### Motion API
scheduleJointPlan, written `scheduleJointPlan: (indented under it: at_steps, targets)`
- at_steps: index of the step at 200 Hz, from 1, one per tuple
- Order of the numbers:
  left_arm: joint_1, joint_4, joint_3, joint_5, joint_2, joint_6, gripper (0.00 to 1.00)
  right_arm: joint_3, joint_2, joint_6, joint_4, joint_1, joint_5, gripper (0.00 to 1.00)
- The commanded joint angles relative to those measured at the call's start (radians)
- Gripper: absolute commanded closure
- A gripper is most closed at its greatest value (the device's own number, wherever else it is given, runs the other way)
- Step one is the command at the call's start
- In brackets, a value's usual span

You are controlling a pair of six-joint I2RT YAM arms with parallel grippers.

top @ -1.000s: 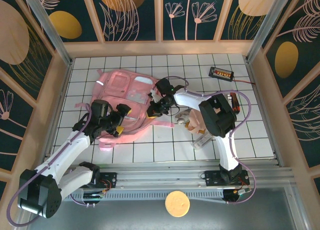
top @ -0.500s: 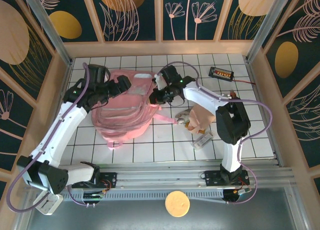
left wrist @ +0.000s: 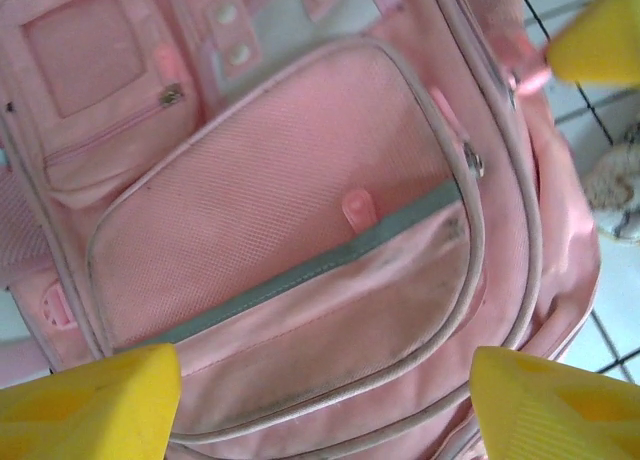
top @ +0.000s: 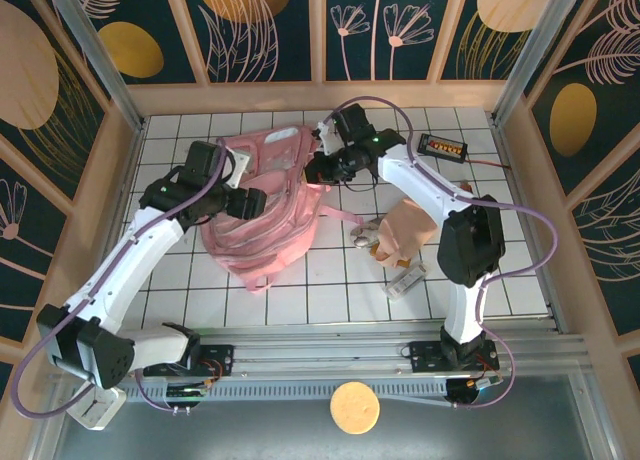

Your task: Pack books, pencil case, and school supplies into a backpack

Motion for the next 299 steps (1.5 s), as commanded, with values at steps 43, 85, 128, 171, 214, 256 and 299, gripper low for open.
scheduleJointPlan:
  at_steps: [43, 85, 128, 171, 214, 256, 299]
  targets:
    - [-0.058, 0.142, -0.027, -0.024, 0.102, 0.187, 0.32, 0.12, 0.001, -0.02, -0.002, 0.004, -0.066, 1.0]
    - [-0.057, 0.124, 0.015, -0.037, 0.204, 0.175, 0.39, 0.167, 0.011, -0.018, -0.02, 0.011, -0.068, 1.0]
    - [-0.058, 0.153, 0.025, -0.012, 0.249, 0.164, 0.62, 0.172, 0.013, -0.02, -0.025, 0.016, -0.076, 1.0]
    - [-0.057, 0.078, 0.134, 0.001, 0.337, 0.109, 1.0, 0.196, 0.032, -0.066, -0.074, 0.007, -0.026, 1.0]
    - [-0.048, -0.012, 0.283, -0.049, 0.405, 0.008, 1.0, 0.162, 0.003, -0.084, -0.085, -0.005, -0.003, 1.0]
    - [-0.038, -0.031, 0.368, 0.003, 0.436, -0.114, 1.0, -0.027, -0.112, 0.026, 0.034, -0.007, -0.033, 1.0]
    - [-0.04, -0.042, 0.401, 0.012, 0.48, -0.154, 1.0, -0.218, -0.239, 0.086, 0.194, 0.011, -0.118, 1.0]
